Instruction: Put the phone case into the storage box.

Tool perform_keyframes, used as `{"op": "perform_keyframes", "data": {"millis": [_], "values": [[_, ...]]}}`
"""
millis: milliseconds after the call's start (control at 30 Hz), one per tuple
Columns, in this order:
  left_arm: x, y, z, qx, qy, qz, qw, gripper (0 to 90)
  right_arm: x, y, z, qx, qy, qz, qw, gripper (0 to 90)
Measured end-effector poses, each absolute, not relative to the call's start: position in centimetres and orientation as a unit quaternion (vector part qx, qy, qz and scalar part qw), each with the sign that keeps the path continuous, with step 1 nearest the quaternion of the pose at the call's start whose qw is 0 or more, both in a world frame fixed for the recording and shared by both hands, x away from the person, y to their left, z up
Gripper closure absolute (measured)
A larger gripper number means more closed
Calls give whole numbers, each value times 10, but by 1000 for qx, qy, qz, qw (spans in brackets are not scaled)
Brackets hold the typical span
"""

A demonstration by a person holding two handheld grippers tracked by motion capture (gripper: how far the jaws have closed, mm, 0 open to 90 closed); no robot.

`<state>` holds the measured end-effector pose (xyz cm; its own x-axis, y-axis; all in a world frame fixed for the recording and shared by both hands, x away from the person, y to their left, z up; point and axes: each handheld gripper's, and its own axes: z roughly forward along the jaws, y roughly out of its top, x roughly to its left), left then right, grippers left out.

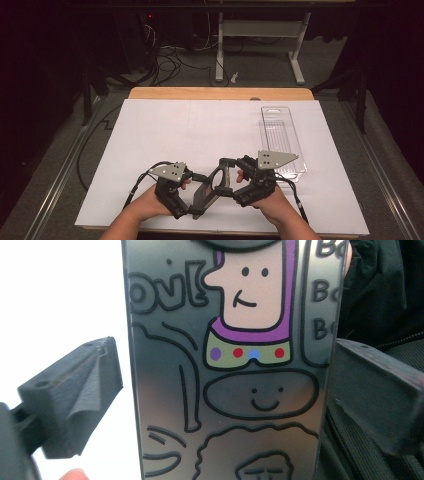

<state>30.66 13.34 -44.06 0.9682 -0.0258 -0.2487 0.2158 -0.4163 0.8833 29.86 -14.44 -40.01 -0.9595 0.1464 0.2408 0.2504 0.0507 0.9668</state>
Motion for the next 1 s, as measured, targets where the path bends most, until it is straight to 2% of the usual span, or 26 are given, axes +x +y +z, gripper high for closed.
{"op": "perform_keyframes", "data": {"millis": [433,1000], "values": [[305,142,-433,834,80,-67,541,1,299,-151,-397,-152,-722,-675,18,138],[310,188,-433,811,206,59,545,2,297,-179,-389,-179,-721,-668,-52,138]]}}
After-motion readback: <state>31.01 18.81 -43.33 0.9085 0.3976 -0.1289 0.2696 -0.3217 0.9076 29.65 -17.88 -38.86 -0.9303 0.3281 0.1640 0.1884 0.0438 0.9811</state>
